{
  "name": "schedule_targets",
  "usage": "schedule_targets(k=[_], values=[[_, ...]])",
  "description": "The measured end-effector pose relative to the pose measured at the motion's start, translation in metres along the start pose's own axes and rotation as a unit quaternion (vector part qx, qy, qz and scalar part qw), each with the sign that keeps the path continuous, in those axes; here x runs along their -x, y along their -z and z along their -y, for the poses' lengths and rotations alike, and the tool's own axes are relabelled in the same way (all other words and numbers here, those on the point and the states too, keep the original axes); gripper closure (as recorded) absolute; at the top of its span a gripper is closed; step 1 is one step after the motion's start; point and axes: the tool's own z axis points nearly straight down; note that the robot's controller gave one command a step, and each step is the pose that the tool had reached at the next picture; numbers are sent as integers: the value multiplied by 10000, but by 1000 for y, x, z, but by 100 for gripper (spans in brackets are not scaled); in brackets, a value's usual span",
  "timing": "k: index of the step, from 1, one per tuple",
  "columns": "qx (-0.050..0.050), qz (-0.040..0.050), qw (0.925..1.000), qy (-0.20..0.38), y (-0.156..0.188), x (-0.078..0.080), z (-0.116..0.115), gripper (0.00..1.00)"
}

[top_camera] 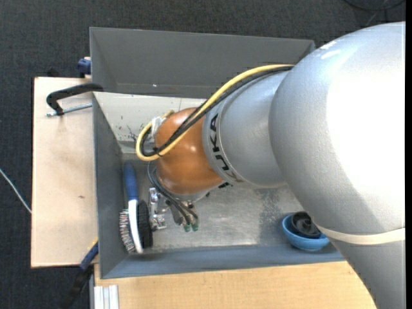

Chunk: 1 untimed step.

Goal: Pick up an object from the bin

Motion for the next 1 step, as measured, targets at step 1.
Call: schedule_targets(k=[1], values=[[1,3,9977,684,24,-12,132,100]])
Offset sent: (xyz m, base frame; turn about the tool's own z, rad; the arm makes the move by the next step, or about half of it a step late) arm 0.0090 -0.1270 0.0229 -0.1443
